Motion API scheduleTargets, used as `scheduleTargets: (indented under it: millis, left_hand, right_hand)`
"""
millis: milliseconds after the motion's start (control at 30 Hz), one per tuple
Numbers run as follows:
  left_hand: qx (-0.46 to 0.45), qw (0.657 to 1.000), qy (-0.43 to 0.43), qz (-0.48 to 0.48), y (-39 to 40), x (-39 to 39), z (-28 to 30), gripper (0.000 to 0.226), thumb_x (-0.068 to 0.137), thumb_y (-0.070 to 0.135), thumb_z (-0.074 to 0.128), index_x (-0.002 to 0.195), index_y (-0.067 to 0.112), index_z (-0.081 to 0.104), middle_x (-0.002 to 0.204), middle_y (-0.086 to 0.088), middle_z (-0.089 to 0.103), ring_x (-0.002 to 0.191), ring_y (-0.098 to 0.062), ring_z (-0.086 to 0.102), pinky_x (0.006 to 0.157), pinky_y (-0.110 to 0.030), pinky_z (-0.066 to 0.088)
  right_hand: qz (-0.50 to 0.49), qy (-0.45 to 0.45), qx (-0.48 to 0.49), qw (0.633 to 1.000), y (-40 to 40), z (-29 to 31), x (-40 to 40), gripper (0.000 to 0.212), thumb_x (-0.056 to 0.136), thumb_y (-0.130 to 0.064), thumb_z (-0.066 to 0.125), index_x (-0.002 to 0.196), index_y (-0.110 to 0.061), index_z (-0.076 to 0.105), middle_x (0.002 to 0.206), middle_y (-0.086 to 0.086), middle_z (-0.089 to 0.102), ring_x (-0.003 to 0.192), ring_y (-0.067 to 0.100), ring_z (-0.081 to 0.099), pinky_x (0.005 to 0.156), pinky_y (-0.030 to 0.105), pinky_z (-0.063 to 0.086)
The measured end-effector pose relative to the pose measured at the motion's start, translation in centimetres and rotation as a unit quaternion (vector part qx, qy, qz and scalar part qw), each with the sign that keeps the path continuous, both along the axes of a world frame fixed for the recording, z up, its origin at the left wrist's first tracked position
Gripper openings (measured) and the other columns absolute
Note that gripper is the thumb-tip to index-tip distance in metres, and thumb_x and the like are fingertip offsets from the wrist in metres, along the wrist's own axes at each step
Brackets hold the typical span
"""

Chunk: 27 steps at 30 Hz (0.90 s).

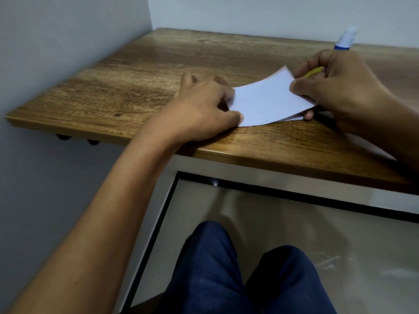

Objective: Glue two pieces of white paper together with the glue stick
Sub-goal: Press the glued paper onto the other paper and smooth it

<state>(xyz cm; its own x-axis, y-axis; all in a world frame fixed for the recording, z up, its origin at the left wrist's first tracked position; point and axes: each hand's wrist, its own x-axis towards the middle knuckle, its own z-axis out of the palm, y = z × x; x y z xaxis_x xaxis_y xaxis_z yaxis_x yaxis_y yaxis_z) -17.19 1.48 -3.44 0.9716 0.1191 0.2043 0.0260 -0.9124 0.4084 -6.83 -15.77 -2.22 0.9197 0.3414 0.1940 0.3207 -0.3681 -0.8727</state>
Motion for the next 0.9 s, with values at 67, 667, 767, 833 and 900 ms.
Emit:
scheduleTargets:
  millis: [67, 667, 767, 833, 900]
  left_hand:
    - [0.006, 1.0, 0.006, -0.003, -0.1, 0.0, 0.0, 0.04, 0.082, 0.038, 0.053, 0.113, 0.013, 0.059, 0.135, 0.015, 0.045, 0.118, -0.02, 0.024, 0.092, -0.031, 0.021]
    - [0.03, 0.999, 0.032, -0.004, -0.1, -0.1, 0.0, 0.045, 0.083, 0.045, 0.049, 0.116, 0.016, 0.057, 0.14, 0.015, 0.039, 0.125, -0.019, 0.022, 0.094, -0.037, 0.019]
    - [0.025, 0.999, 0.032, -0.002, -0.2, -0.1, 0.0, 0.045, 0.082, 0.046, 0.049, 0.116, 0.018, 0.057, 0.141, 0.014, 0.039, 0.125, -0.019, 0.022, 0.095, -0.036, 0.019]
    - [0.029, 0.999, 0.035, -0.001, -0.3, -0.1, 0.1, 0.045, 0.082, 0.046, 0.049, 0.117, 0.018, 0.057, 0.141, 0.014, 0.038, 0.125, -0.02, 0.022, 0.097, -0.037, 0.02]
    - [0.03, 0.999, 0.037, 0.0, -0.4, -0.3, 0.1, 0.045, 0.081, 0.046, 0.049, 0.118, 0.021, 0.055, 0.135, 0.014, 0.042, 0.123, -0.02, 0.023, 0.098, -0.039, 0.022]
  right_hand:
    - [-0.006, -0.009, -0.009, 1.0, -0.1, 0.0, 0.0, 0.02, 0.08, -0.004, 0.061, 0.098, -0.01, 0.055, 0.065, 0.004, 0.052, 0.027, 0.011, 0.048, 0.034, 0.023, 0.043]
    - [0.0, -0.294, -0.294, 0.909, -0.6, -0.5, 0.3, 0.009, 0.084, -0.01, 0.051, 0.082, -0.008, 0.06, 0.079, 0.008, 0.061, 0.081, 0.026, 0.055, 0.067, 0.033, 0.041]
    - [-0.02, -0.328, -0.268, 0.905, -0.5, -0.1, -0.1, 0.012, 0.086, -0.012, 0.048, 0.087, -0.005, 0.059, 0.085, 0.012, 0.065, 0.082, 0.027, 0.055, 0.07, 0.036, 0.04]
    - [0.001, -0.333, -0.227, 0.915, 0.4, 0.2, -1.0, 0.02, 0.09, -0.02, 0.048, 0.098, -0.006, 0.06, 0.097, 0.011, 0.066, 0.089, 0.025, 0.056, 0.076, 0.035, 0.039]
    - [0.079, -0.292, -0.213, 0.929, 1.9, 0.2, -2.4, 0.035, 0.093, -0.033, 0.045, 0.117, -0.01, 0.057, 0.114, 0.007, 0.065, 0.106, 0.018, 0.056, 0.087, 0.028, 0.039]
